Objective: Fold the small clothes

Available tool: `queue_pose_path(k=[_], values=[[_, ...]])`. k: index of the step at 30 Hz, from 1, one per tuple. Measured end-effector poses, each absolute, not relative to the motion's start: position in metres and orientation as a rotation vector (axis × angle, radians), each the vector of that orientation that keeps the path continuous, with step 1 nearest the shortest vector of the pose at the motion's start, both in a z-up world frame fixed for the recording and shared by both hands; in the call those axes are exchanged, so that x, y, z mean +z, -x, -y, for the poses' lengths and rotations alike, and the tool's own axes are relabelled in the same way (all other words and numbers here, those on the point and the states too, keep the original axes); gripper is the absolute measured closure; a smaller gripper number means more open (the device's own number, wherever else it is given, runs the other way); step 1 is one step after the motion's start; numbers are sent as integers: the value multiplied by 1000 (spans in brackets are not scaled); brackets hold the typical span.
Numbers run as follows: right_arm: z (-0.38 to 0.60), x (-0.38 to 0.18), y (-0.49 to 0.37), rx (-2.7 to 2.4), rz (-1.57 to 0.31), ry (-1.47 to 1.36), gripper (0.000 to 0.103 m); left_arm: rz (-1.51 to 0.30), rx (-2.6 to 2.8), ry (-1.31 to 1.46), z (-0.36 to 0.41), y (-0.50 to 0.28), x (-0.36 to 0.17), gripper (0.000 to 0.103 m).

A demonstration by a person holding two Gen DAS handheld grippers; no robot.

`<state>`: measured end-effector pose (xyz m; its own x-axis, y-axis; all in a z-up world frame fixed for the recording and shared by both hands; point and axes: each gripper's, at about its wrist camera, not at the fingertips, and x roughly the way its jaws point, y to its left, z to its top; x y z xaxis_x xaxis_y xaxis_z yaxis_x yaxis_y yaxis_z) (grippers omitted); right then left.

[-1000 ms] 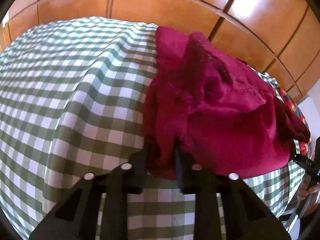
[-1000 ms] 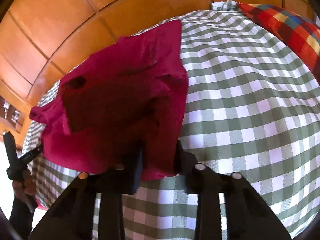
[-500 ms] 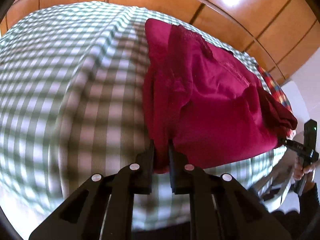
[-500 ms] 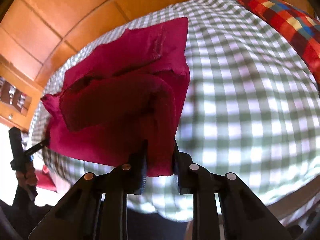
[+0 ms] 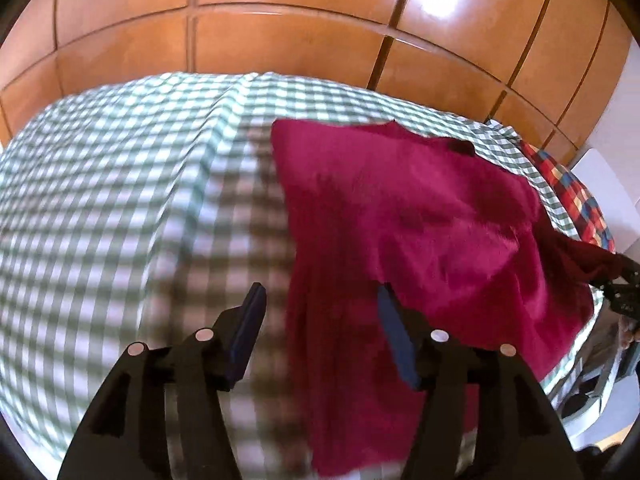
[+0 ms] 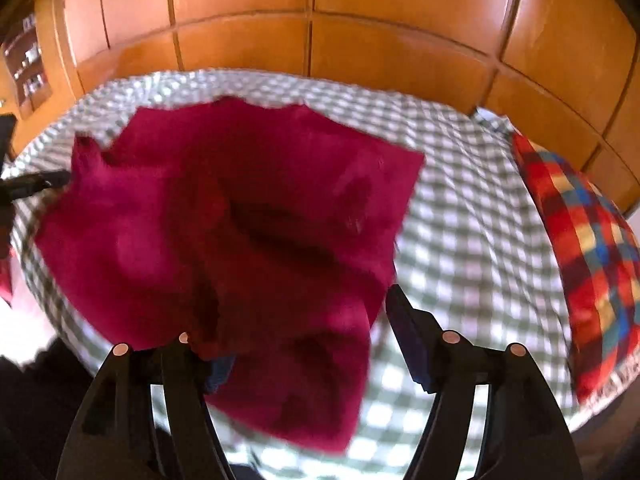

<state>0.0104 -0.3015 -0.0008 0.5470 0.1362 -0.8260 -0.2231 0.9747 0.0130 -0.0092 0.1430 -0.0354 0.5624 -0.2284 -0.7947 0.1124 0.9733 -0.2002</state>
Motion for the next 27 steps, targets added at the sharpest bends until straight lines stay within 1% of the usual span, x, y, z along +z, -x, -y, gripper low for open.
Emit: queue_pose_path(k=[1,3,7,12,13,14,15,16,17,18,20,27], values=[[308,-1,-21,203,-975,30,45,-958,-199,139,-138,-3,-36,49],[324,-2,-38,171,-976,-87,45,-965,-202,189,-139,-20,-36,52],[344,-12,-53,190,-1007,-222,45,-969,-235,241,-136,-39,-37,52],[342,-17,-55,246,-1002,-302,45,-986,-316,263,-129,-46,-43,52],[340,-19,-58,245,-1004,-306,49,-988,-333,269,-127,-47,-45,58],[337,-23,-62,238,-1014,-300,60,-993,-346,271,-126,-48,-46,62],[336,-26,-65,227,-1023,-292,66,-997,-354,271,-125,-49,-47,73],[336,-27,-66,208,-1032,-276,81,-994,-356,269,-125,-49,-46,84],[336,-28,-66,189,-1037,-264,91,-987,-358,266,-124,-49,-45,90],[338,-26,-64,175,-1034,-262,94,-975,-360,265,-124,-47,-42,93],[343,-17,-58,159,-1014,-259,97,-940,-364,260,-125,-38,-33,95],[339,34,-33,173,-894,-198,97,-837,-371,297,-137,-13,3,96]])
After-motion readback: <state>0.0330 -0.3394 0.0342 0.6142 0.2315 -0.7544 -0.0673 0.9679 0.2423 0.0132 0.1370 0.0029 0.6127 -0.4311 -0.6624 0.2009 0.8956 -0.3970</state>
